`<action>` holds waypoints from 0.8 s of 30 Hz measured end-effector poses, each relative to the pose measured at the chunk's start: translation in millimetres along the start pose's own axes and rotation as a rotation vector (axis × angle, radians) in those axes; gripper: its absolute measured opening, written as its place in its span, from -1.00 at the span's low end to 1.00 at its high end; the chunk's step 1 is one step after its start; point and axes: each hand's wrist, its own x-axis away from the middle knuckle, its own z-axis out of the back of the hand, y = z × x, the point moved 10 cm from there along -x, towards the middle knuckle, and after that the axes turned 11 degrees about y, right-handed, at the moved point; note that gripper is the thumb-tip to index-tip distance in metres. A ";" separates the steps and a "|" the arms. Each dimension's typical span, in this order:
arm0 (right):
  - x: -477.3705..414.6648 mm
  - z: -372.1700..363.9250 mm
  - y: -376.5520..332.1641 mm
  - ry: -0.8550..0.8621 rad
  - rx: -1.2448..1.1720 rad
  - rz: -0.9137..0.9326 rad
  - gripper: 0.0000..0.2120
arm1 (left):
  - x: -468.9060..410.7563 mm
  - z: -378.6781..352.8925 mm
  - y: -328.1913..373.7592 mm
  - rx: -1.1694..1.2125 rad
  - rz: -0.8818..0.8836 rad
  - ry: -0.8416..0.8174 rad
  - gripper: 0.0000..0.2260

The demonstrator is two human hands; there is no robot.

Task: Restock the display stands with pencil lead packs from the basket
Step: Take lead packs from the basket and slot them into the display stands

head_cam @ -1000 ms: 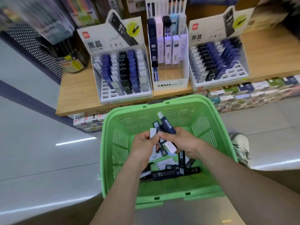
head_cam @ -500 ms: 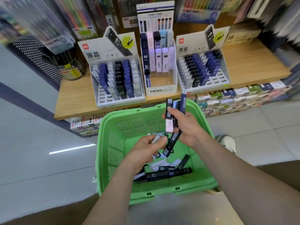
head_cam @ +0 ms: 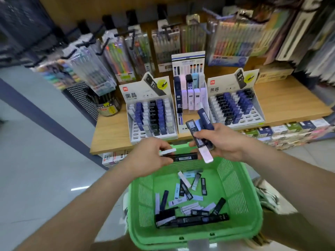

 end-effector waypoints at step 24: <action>20.4 -31.5 -95.8 -0.074 0.153 0.364 -0.92 | -34.8 82.1 -18.8 0.826 0.335 0.313 -0.83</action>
